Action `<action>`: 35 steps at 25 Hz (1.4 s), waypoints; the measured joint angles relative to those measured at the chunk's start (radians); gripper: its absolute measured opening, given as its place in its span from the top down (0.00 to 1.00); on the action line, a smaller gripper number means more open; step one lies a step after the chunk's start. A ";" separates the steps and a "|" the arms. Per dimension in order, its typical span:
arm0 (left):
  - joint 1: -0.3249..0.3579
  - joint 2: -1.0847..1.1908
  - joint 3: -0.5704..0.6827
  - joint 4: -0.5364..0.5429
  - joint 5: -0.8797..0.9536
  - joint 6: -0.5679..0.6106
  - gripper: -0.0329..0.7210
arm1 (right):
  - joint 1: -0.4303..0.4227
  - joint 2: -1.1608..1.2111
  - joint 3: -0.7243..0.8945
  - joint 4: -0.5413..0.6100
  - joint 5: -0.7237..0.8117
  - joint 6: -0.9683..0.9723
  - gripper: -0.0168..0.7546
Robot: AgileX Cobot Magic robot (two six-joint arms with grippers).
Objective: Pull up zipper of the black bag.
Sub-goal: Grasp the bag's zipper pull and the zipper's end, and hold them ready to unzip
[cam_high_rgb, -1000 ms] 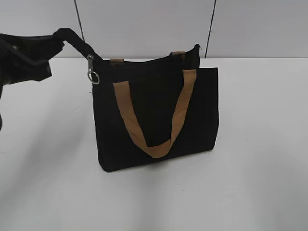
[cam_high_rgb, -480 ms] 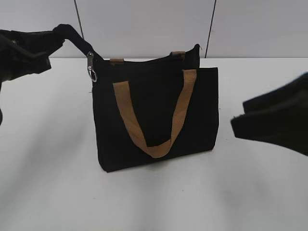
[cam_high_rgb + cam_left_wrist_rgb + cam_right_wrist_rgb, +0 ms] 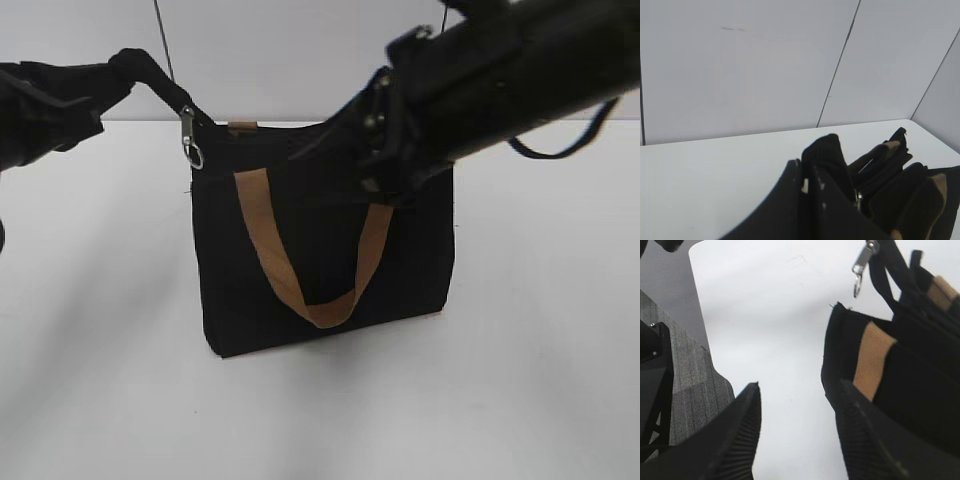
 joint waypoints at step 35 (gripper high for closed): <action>0.000 0.000 0.000 0.017 -0.048 -0.001 0.96 | 0.139 0.375 -0.232 0.109 -0.255 -0.098 0.56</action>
